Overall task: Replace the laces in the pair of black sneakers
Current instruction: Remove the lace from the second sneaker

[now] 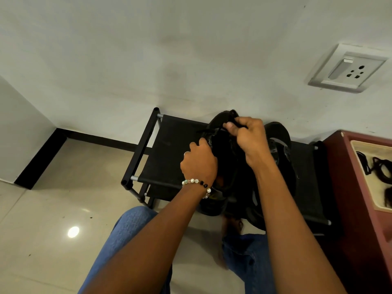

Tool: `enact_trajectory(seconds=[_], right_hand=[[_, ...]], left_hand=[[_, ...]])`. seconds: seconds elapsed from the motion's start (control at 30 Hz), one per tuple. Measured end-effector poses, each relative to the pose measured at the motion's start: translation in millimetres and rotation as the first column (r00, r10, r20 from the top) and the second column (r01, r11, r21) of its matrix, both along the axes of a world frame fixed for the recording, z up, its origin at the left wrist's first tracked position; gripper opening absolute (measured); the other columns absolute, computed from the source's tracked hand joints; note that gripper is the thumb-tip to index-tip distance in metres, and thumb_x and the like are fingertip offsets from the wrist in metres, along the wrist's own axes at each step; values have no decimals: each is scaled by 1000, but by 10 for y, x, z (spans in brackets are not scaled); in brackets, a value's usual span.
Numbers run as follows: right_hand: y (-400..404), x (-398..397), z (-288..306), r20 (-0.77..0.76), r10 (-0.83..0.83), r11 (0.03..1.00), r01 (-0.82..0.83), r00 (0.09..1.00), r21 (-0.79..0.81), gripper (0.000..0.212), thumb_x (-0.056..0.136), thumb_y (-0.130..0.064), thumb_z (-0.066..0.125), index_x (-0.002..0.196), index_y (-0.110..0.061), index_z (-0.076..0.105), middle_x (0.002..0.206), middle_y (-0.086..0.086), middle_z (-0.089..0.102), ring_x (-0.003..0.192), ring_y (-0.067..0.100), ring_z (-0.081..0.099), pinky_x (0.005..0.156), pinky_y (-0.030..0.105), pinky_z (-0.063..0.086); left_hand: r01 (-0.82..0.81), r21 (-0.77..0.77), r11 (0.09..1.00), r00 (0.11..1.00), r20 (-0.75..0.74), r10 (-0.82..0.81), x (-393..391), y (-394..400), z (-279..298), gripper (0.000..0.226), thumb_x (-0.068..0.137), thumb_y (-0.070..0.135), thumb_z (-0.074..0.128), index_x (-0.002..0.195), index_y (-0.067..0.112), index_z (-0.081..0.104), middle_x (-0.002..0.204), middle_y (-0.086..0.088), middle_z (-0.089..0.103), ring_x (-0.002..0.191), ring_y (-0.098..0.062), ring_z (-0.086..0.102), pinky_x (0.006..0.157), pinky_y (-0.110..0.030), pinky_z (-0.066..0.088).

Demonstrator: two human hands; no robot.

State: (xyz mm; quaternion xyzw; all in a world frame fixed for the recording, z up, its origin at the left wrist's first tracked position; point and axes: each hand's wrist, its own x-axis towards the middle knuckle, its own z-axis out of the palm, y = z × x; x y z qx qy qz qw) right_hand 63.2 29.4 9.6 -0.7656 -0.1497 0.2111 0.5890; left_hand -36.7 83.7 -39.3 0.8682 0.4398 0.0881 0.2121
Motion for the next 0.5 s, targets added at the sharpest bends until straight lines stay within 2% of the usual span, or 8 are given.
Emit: enact_trajectory(seconds=[0.07,0.1,0.17,0.23,0.3,0.37,0.43,0.5], right_hand=[[-100,13,181,-150,-5,956,49,989,290,15,92,0,60,97,-10,70,92,2,72,85,4,69,69,15,53],[-150,36,240,-182,13,911,63,983,407,16,93,0,57,96,-11,68,91,1,71,87,5,68,65,14,48],[-232,83,290,-232,93,805,64,968,590,14,97,-5,51,96,-12,63,97,6,69,102,19,66,65,19,43],[-250,83,257,-281,143,760,77,949,645,12,99,-10,49,95,-13,60,94,9,68,98,27,66,65,23,42],[-195,89,170,-283,70,806,112,957,581,10,98,-11,53,97,-10,63,86,8,65,80,21,63,64,25,44],[-123,120,55,-114,-76,917,114,991,383,11,96,-9,59,103,-8,67,88,5,67,73,14,60,67,24,50],[-69,135,-80,154,-101,991,87,983,98,17,92,-16,65,107,-10,70,93,2,70,80,13,65,79,31,54],[-28,109,-174,384,47,971,49,922,-235,23,90,-26,67,108,-14,72,101,4,71,98,23,65,93,42,49]], left_hand=[[3,-2,1000,1000,6,-3,2,-8,2,28,94,26,48,120,15,52,109,-10,58,91,-31,61,67,-37,48],[5,-1,1000,1000,7,-5,1,-12,8,29,94,25,49,121,15,51,109,-10,58,91,-31,61,67,-37,48],[11,-9,1000,1000,-1,-11,-3,-15,22,33,93,24,51,125,16,50,112,-10,58,94,-32,61,69,-38,50],[19,-17,1000,1000,-6,-19,-9,-15,25,36,92,24,52,127,16,49,114,-11,57,96,-33,61,71,-39,50],[19,-15,1000,1000,0,-19,-9,-14,28,36,92,24,51,128,16,49,113,-11,57,96,-33,61,70,-37,49],[17,-17,1000,1000,8,-17,-7,-11,27,36,93,24,50,128,16,50,112,-10,57,96,-33,61,69,-36,46],[14,-29,999,1000,15,-14,-9,-10,34,36,94,24,49,129,16,49,113,-11,57,97,-33,60,70,-36,46],[7,-42,999,999,32,-6,-9,-9,32,37,94,24,48,130,17,49,113,-10,57,97,-34,60,72,-38,47]])
